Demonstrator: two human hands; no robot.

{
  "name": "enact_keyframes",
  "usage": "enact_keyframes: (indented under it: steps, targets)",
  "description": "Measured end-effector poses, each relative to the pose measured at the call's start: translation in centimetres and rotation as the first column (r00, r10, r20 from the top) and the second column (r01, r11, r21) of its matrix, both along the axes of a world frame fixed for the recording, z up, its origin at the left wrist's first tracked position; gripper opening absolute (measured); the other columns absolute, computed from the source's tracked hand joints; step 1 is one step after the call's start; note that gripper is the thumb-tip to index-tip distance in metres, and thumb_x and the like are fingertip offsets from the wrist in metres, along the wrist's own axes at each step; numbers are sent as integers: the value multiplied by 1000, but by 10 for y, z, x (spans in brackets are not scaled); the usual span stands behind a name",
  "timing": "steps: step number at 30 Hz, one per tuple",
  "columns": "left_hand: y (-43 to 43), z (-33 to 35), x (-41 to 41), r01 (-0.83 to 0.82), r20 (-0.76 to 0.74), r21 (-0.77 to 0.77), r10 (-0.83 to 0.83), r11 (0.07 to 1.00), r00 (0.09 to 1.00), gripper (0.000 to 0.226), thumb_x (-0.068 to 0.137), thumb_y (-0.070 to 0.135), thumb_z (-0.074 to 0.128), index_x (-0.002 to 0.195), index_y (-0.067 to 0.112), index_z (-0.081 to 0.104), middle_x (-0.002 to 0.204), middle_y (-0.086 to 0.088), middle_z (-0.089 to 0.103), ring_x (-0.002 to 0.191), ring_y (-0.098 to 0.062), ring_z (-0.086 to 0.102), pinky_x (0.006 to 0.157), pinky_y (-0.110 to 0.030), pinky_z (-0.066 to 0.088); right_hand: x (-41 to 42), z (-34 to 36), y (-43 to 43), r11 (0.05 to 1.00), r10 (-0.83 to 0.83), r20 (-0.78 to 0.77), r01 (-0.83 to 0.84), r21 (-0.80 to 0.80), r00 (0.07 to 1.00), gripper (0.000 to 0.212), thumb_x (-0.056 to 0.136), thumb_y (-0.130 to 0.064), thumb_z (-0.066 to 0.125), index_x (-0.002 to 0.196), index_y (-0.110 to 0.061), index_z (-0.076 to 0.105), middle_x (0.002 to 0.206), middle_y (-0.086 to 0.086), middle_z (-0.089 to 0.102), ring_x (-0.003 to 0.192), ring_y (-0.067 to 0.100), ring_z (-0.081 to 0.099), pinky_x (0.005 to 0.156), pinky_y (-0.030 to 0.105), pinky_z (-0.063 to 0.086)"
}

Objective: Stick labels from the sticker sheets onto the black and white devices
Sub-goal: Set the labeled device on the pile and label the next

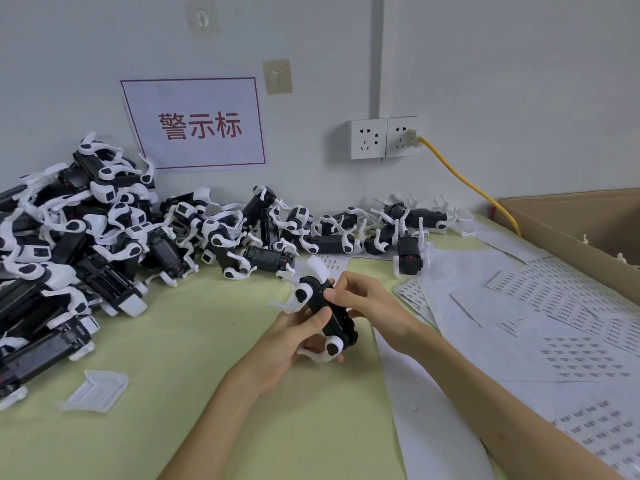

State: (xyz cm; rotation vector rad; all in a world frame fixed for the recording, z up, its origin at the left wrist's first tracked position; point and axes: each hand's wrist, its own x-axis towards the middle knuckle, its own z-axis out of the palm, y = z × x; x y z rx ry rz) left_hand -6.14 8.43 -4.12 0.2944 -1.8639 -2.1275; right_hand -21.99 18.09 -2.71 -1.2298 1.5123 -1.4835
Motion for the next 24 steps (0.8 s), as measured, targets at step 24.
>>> enact_keyframes:
  steps: [24]
  targets:
    - [-19, -4, -4, -248, -147, 269, 294, 931, 944, 46, 94, 41, 56, 127, 9, 62, 106, -13, 70, 79, -22, 70, 63, -32, 58, 2, -2, -3, 999, 47, -49, -47, -4, 998, 37, 102, -12, 56, 128, -33, 70, 127, -16, 70, 116, 7, 64, 88, 26, 49]
